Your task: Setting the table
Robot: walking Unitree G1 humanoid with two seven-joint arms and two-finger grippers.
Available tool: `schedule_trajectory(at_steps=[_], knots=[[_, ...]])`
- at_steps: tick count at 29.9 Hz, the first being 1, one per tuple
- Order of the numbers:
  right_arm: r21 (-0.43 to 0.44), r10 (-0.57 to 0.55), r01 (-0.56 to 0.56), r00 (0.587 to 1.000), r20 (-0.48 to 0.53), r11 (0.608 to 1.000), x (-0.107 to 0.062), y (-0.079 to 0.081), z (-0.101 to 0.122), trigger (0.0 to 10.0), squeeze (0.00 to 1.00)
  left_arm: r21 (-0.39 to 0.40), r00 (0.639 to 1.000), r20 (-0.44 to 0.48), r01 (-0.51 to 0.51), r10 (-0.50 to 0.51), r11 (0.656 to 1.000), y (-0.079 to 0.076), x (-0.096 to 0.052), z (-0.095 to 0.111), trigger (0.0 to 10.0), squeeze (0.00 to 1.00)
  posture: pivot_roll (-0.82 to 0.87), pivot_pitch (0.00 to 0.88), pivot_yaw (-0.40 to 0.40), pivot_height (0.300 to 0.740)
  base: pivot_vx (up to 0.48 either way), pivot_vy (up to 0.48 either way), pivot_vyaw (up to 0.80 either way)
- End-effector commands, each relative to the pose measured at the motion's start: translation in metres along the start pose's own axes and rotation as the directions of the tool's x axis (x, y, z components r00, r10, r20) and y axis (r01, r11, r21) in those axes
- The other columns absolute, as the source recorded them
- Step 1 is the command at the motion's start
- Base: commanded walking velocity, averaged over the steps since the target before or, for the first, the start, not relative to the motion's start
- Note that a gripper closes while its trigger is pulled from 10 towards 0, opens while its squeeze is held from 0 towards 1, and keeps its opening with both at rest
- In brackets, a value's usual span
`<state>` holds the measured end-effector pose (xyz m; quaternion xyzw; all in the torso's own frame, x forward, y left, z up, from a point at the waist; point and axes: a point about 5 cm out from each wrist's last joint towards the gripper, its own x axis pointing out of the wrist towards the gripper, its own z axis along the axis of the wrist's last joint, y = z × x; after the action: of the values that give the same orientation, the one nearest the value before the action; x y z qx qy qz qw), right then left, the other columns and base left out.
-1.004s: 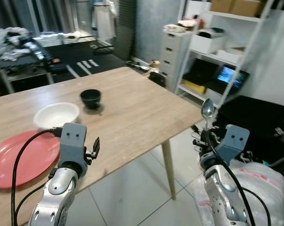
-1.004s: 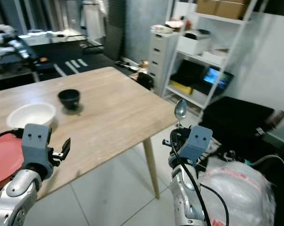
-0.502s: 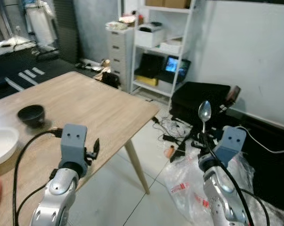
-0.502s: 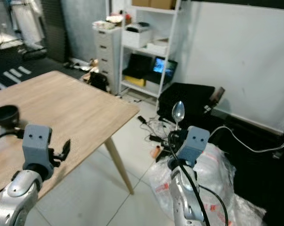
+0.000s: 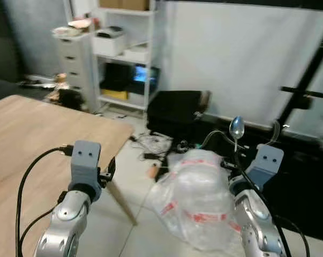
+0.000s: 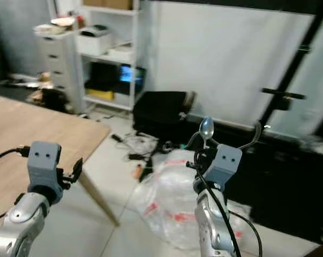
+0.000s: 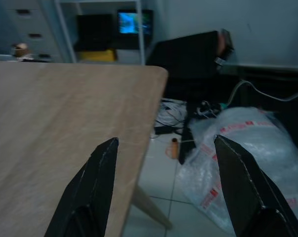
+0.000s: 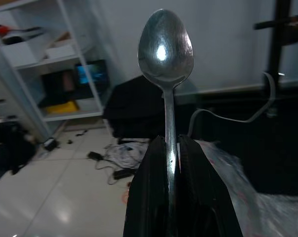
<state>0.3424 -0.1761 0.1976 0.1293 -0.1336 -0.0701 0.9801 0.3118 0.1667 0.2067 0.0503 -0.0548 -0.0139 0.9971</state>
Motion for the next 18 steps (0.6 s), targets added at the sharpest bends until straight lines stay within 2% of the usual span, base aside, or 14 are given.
schedule_trajectory(at_steps=[1, 18], knots=[[-0.004, -0.002, 0.002, 1.0, -0.017, 1.0, -0.0024, -0.0002, -0.0052, 10.0, 0.0, 0.003, 1.0, -0.022, -0.005, 0.005, 1.0, 0.0011, -0.0023, -0.0059, 10.0, 0.0, 0.11, 0.157, 0.072, 0.74, 0.0, 0.0, -0.8], [-0.01, -0.007, 0.007, 1.0, -0.021, 1.0, -0.0022, -0.001, -0.0063, 10.0, 0.0, 0.001, 0.999, -0.019, 0.039, -0.039, 0.999, -0.0059, -0.0031, -0.0063, 10.0, 0.0, 0.1, 0.154, 0.074, 0.74, 0.0, 0.0, -0.8]])
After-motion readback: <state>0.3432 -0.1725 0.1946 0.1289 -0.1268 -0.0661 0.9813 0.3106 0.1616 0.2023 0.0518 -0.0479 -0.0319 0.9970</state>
